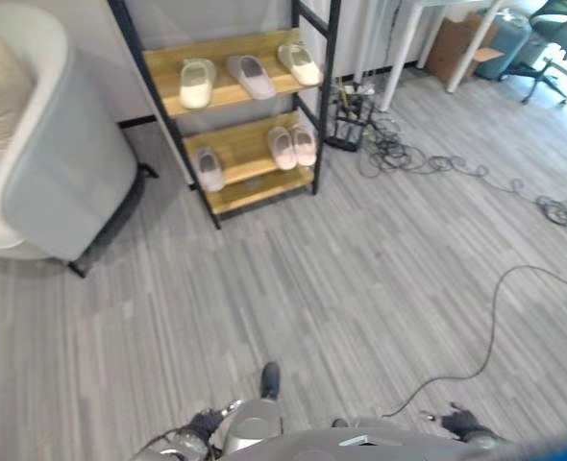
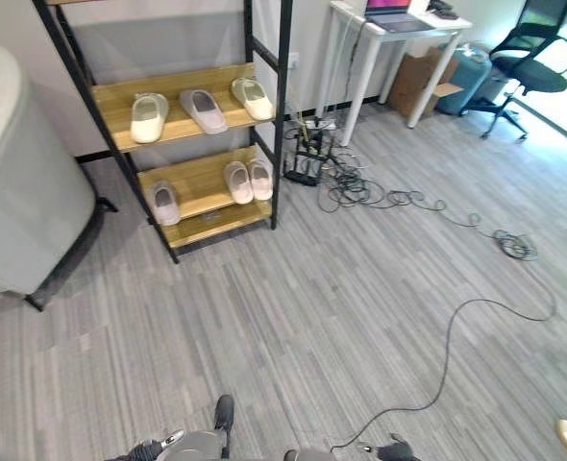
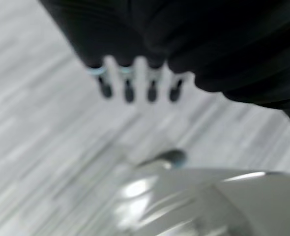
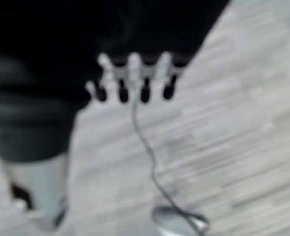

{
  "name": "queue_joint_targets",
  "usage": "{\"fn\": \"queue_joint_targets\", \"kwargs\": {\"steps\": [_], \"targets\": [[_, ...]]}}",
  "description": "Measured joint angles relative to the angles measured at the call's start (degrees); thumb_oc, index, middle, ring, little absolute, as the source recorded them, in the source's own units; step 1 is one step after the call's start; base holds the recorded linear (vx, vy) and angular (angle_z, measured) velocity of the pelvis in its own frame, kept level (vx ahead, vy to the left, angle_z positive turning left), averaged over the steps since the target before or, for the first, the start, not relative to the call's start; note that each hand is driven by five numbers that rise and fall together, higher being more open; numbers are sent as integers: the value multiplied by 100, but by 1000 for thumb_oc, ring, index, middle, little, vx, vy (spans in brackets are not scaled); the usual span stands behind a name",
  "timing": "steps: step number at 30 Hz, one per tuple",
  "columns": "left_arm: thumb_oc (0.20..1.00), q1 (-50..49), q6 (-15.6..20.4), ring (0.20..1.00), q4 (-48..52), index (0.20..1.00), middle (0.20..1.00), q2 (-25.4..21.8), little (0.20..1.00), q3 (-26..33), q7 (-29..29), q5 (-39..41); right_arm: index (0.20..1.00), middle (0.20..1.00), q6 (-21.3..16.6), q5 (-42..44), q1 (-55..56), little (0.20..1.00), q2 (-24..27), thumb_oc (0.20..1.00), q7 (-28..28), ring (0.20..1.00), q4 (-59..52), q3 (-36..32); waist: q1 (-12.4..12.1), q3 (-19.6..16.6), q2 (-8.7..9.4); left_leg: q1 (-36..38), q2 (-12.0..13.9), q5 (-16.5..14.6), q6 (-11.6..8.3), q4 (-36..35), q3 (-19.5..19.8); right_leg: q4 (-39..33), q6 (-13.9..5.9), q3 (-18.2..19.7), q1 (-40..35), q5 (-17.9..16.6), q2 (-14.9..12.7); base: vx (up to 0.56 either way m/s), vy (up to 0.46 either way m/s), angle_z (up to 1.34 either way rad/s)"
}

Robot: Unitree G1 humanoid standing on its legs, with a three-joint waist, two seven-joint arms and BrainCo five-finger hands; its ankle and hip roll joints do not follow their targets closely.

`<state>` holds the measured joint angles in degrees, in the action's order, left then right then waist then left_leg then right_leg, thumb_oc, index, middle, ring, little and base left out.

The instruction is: Arrange the slippers neatly on the shoe rack.

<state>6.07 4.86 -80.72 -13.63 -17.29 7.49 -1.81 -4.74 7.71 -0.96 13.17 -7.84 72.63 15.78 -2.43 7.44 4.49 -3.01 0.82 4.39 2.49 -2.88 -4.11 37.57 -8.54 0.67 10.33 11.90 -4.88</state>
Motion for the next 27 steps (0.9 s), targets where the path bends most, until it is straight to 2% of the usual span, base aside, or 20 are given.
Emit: {"fn": "queue_joint_targets", "kwargs": {"steps": [2, 3, 4, 5, 6, 7, 8, 9, 12, 13, 14, 16, 17, 18, 19, 20, 21, 23, 25, 27], "targets": [[1000, 168, 0, 1000, 216, 1000, 1000, -70, 1000, -261, 8, 1, 1000, 1000, 27, -28, -34, 1000, -86, 1000, 3, 1000, 14, -114, 13, -85, 127, 277, -353, -326, 338, 53, 55, 1185, -269, 39, 501, -848, -523, 452, 209, 22], [1000, 239, 25, 1000, 381, 1000, 1000, -43, 1000, -367, 9, -3, 1000, 1000, 23, -59, -39, 1000, -71, 1000, -6, 1000, -53, -177, 27, -77, -64, 524, -389, -407, 496, -27, 159, 1655, -171, -158, 698, -941, -627, 434, 66, 42], [1000, 381, 64, 1000, 648, 1000, 1000, -14, 1000, -540, 53, -12, 1000, 1000, -12, -73, -49, 1000, 38, 1000, -41, 1000, -337, -173, 173, -49, -390, 758, -354, -537, 591, -80, 342, 1605, -85, -582, 963, -662, -670, 448, -10, 49], [1000, 538, 75, 1000, 758, 1000, 1000, -38, 1000, -622, 69, -29, 1000, 1000, -23, -147, -105, 1000, 175, 1000, -29, 1000, -589, -132, 226, 24, -499, 911, -351, -650, 608, -81, 422, 1125, 49, -743, 1145, -533, -672, 559, -180, 59], [1000, 594, 107, 1000, 749, 1000, 1000, -45, 1000, -559, 46, -135, 1000, 1000, -2, -273, -157, 1000, 346, 1000, 42, 1000, -786, -136, 303, 124, -645, 1102, -321, -677, 446, -95, 480, 53, 122, -920, 1108, -497, -599, 585, -265, 51], [1000, 619, 141, 1000, 749, 1000, 1000, -53, 1000, -342, 47, -156, 1000, 1000, -35, -301, -83, 1000, 531, 1000, 83, 1000, -815, -163, 373, 157, -621, 1248, -307, -918, 302, -60, 600, -1196, 159, -995, 1118, -539, -462, 737, -366, 61], [1000, 636, 196, 1000, 652, 1000, 1000, -58, 1000, -89, 59, -163, 1000, 1000, -48, -306, -95, 1000, 674, 1000, 87, 1000, -731, -161, 390, 169, -580, 1434, -286, -1208, 154, 47, 750, -2788, 113, -843, 1014, -836, -230, 596, -311, 70], [1000, 645, 200, 1000, 421, 1000, 1000, -77, 1000, -19, 64, -173, 1000, 1000, -31, -305, -108, 1000, 658, 1000, 90, 1000, -553, -174, 459, 178, -497, 1598, -232, -1302, 105, 42, 865, -3412, 60, -477, 911, -1004, -105, 491, -289, 90], [1000, 488, 182, 1000, -221, 1000, 1000, -108, 1000, -28, 42, -227, 1000, 1000, 60, -359, 30, 1000, 424, 1000, 116, 1000, -24, -183, 520, 185, -156, 2038, -160, -1510, -221, 93, 1031, -3367, 203, -171, 857, -1282, 83, 226, -177, 82], [1000, 340, 147, 1000, -276, 1000, 1000, -153, 1000, -69, 28, -238, 1000, 1000, 91, -368, 255, 1000, 339, 1000, 125, 1000, 52, -189, 548, 26, 161, 2142, -290, -1637, -425, 332, 1106, -3271, 518, -114, 676, -1498, 15, 361, -281, 109], [1000, -36, 127, 1000, -299, 1000, 1000, 169, 1000, -30, -3, -313, 1000, 1000, 109, -421, 430, 1000, 389, 1000, 117, 1000, 198, -249, 495, -96, -117, 2151, 55, -1788, -729, 1108, 1110, -2970, 930, -196, 362, -1870, 281, 323, -304, 61], [1000, -380, 110, 1000, -232, 1000, 1000, 221, 1000, 191, -13, -390, 1000, 1000, 52, -464, 146, 1000, 379, 1000, 123, 1000, 156, -298, 302, -163, -361, 1558, 234, -1453, -988, 2541, 1283, -3256, 1354, -198, -122, -1618, 658, 261, -459, 18], [1000, -269, 135, 1000, -21, 1000, 1000, 210, 1000, 464, 4, -372, 1000, 1000, 47, -440, 151, 1000, 364, 1000, 106, 1000, 151, -416, 239, -109, -378, 288, 179, -549, -1058, 4532, 1405, -3223, 1512, -467, -158, -1484, 684, 183, -369, 63], [1000, -126, 262, 1000, 169, 1000, 1000, 135, 1000, 714, 50, -249, 1000, 1000, 71, -421, 42, 1000, 324, 1000, 102, 1000, 215, -482, -81, 184, -246, -1191, 84, 1005, -899, 6572, 1336, -3014, 1679, -699, -242, -1122, 692, 362, -205, 73], [1000, 16, 149, 1000, 44, 1000, 1000, -95, 1000, 524, 132, -292, 1000, 1000, 124, -377, -199, 1000, 187, 1000, 90, 1000, 449, -465, -246, 449, 75, -1983, 265, 199, -462, 6942, 709, -2941, 1828, -687, -419, -918, 624, 372, -11, 37], [1000, -41, 0, 1000, -58, 1000, 1000, -282, 1000, 398, 172, -334, 1000, 1000, 127, -348, -483, 1000, 127, 1000, 66, 1000, 461, -389, -229, 555, 363, -2212, 447, -331, -265, 5982, 100, -3177, 1566, -754, -769, -836, 531, 413, 89, 35], [1000, -207, -74, 1000, -176, 1000, 1000, -288, 1000, 418, 185, -340, 1000, 1000, 118, -348, -603, 1000, 195, 1000, -3, 1000, 437, -295, -169, 513, 411, -1877, 545, -521, -348, 3226, -336, -3562, 1421, -894, -1160, -750, 563, 371, 212, 38], [1000, -179, -104, 1000, -261, 1000, 1000, -137, 1000, 389, 220, -339, 1000, 1000, 128, -349, -806, 1000, 403, 1000, -74, 1000, 433, -254, -217, 595, 185, -1520, 580, -266, -640, 340, -283, -3740, 1261, -971, -1609, -610, 732, 399, 315, 21], [1000, -164, -145, 1000, -258, 1000, 1000, 45, 1000, 405, 236, -343, 1000, 1000, 124, -390, -827, 1000, 531, 1000, -151, 1000, 316, -187, -317, 520, -154, -1555, 716, -171, -732, -267, 60, -3749, 1065, -937, -1735, -550, 878, 270, 258, -21], [1000, -246, -181, 1000, -257, 1000, 1000, 137, 1000, 399, 238, -400, 1000, 1000, 89, -598, -680, 1000, 456, 1000, -135, 1000, 167, 47, -288, 355, -209, -1182, 330, 65, -372, 162, 217, -3680, 759, -917, -2220, -344, 654, 208, 217, -25]]}}
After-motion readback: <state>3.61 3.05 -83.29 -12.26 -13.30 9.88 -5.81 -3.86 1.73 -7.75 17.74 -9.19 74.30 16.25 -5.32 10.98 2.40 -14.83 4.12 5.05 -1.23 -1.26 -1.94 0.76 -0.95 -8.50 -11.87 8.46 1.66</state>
